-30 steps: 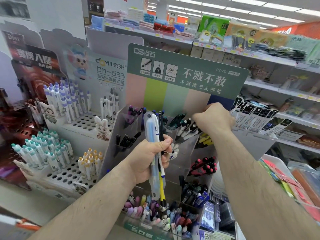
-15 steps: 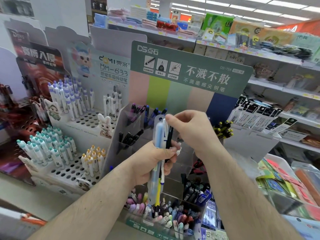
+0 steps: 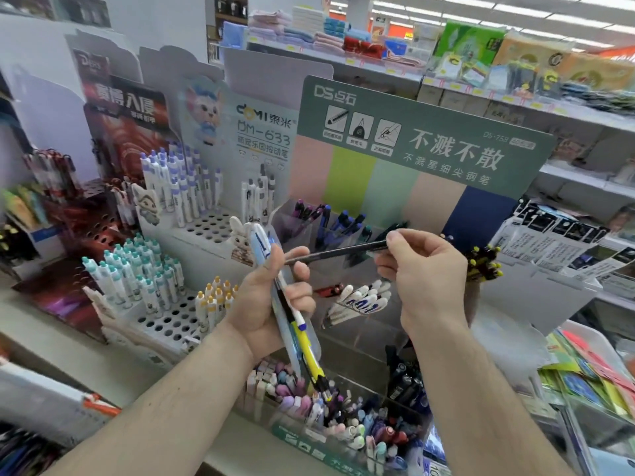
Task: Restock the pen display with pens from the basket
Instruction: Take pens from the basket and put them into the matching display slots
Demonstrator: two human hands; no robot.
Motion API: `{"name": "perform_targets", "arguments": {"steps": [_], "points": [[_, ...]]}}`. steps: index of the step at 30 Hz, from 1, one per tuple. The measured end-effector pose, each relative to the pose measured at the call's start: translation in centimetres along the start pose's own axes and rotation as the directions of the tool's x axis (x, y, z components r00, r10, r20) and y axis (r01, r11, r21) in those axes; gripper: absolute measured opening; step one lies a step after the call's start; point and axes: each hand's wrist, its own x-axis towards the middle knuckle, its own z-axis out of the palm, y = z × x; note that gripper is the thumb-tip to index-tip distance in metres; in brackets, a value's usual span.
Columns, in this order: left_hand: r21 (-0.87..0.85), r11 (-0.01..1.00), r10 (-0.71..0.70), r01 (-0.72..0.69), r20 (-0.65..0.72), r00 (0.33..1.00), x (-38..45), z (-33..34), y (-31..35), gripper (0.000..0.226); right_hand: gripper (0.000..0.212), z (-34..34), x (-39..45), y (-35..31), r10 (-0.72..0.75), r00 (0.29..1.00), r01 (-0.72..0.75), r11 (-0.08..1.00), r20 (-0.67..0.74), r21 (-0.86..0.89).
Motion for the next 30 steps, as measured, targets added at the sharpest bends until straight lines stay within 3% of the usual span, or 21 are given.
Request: {"name": "perform_targets", "arguments": {"steps": [3,9,11,13,15,17,19,21,23,25,30], "points": [[-0.228,0.973,0.010,0.037,0.199,0.980,-0.4,-1.3,1.0,0.039,0.011,1.1,-0.6,0.6,0.072,0.995,-0.072,0.997,0.072,-0.009],[-0.398,0.914,0.047,0.079,0.297,0.954,-1.7,-1.4,2.5,0.040,0.005,3.5,-1.4,0.9,0.315,0.915,-0.371,0.902,0.253,0.220],[-0.385,0.921,0.050,0.057,0.263,0.963,-2.0,-1.7,3.2,0.039,0.005,4.0,-1.4,0.7,0.303,0.924,-0.362,0.889,0.234,0.282],[-0.361,0.932,0.052,0.031,0.220,0.974,-2.3,-2.5,3.8,0.035,0.008,4.4,-1.0,0.4,0.187,0.975,-0.213,0.937,0.117,0.277],[-0.334,0.943,0.051,0.014,0.185,0.981,-2.5,-3.2,4.3,0.030,0.014,4.7,-0.3,0.3,-0.019,0.999,0.024,0.987,-0.029,0.161],[-0.287,0.958,0.042,-0.001,0.134,0.990,-2.8,-3.6,4.7,0.025,0.015,4.9,0.4,0.9,-0.246,0.963,0.239,0.968,-0.108,-0.075],[-0.200,0.979,0.058,-0.049,0.039,0.998,-3.1,-3.7,4.9,0.027,0.014,5.5,0.7,1.9,-0.423,0.902,0.382,0.874,-0.084,-0.302],[-0.080,0.994,0.074,-0.079,-0.069,0.995,-3.3,-3.3,5.0,0.034,0.007,6.3,0.6,3.0,-0.515,0.857,0.465,0.777,-0.002,-0.423],[0.051,0.996,0.078,-0.070,-0.172,0.982,-3.6,-2.7,5.0,0.033,0.004,7.3,0.5,4.2,-0.504,0.859,0.474,0.707,0.097,-0.525],[0.190,0.981,0.086,-0.039,-0.247,0.965,-3.8,-2.2,4.9,0.022,0.008,7.9,0.7,5.1,-0.400,0.894,0.426,0.625,0.200,-0.654],[0.401,0.916,0.118,-0.003,-0.263,0.958,-4.4,-2.0,4.8,0.011,0.016,8.9,0.9,4.9,-0.083,0.934,0.347,0.445,0.347,-0.826]]}}
